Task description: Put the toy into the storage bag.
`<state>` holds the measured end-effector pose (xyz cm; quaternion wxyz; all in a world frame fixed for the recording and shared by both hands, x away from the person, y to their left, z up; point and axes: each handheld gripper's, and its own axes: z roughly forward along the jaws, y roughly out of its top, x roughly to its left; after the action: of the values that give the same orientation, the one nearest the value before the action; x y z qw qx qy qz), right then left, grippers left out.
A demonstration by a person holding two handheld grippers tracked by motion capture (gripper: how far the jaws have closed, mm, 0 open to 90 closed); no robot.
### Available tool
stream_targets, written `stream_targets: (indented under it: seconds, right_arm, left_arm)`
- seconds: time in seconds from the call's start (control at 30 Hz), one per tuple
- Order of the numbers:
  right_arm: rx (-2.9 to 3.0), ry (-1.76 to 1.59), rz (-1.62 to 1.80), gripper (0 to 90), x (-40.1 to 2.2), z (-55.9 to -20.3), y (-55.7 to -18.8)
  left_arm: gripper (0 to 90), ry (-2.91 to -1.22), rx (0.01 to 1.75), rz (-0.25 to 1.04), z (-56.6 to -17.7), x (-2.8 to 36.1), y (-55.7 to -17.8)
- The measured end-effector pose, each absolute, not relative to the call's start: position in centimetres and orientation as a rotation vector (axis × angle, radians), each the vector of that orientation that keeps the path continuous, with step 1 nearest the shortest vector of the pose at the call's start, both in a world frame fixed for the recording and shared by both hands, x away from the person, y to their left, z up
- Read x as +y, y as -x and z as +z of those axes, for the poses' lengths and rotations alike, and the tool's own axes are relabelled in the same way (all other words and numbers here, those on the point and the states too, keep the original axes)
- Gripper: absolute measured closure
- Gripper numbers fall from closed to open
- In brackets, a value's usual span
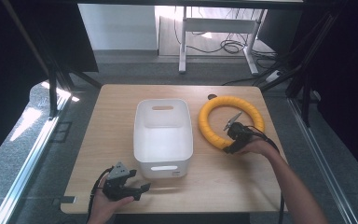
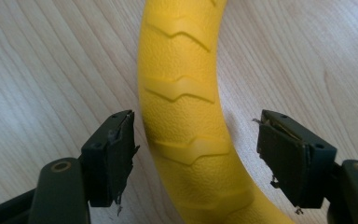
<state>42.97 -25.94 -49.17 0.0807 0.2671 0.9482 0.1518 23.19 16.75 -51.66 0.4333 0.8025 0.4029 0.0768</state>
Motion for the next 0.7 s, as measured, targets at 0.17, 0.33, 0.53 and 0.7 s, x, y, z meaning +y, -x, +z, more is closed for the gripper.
stream_targets:
  seconds: [0.17, 0.33, 0.53, 0.7]
  right_arm:
    - [2.853, -0.782, 0.425, 31.3, -25.8, -49.7, -43.2]
    - [2.883, -0.761, 0.398, 34.0, -25.6, -50.2, -43.4]
    - [2.926, -0.734, 0.38, 38.6, -25.4, -50.5, -43.6]
    - [2.95, -0.745, 0.373, 44.4, -25.5, -50.4, -44.1]
  left_arm:
    - [19.7, -2.002, 1.003, 0.191, -51.7, 16.7, -23.2]
    - [19.7, -2.0, 1.005, 0.191, -51.7, 16.8, -23.2]
    - [19.7, -1.999, 1.004, 0.19, -51.7, 16.8, -23.2]
    - [19.7, -1.999, 1.003, 0.191, -51.7, 16.8, -23.2]
